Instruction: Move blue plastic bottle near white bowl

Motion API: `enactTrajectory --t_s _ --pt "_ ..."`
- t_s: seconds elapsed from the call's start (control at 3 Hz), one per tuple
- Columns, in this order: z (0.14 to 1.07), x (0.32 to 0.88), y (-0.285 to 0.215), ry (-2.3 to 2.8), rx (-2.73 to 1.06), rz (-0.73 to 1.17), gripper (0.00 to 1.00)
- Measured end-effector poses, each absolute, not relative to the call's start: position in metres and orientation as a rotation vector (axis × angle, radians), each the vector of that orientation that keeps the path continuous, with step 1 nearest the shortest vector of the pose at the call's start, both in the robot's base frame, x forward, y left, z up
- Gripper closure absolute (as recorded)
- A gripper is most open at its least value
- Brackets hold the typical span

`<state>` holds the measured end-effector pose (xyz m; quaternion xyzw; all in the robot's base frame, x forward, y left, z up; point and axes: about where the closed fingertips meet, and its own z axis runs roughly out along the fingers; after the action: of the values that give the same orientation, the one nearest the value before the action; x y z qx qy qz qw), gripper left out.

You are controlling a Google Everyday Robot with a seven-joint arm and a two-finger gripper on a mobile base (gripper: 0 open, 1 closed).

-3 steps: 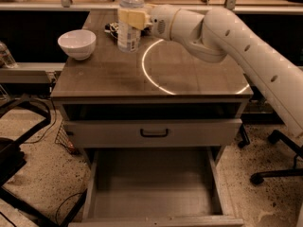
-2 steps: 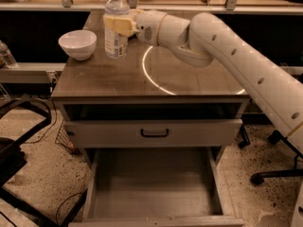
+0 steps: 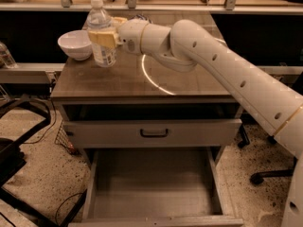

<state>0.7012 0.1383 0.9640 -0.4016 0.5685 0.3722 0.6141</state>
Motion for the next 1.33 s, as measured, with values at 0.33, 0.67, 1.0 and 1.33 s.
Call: enactTrajectory --t_s 0.33,0.67,1.0,1.33 --pt "0.948 0.699 0.151 1.321 -0.953 0.871 1.00" --pt "0.937 0.699 0.160 1.338 -0.969 0.899 0.97" --pt "0.938 0.698 0.161 1.334 -0.970 0.899 0.75" --pt "0.938 0.697 0.164 1.333 -0.973 0.903 0.51"
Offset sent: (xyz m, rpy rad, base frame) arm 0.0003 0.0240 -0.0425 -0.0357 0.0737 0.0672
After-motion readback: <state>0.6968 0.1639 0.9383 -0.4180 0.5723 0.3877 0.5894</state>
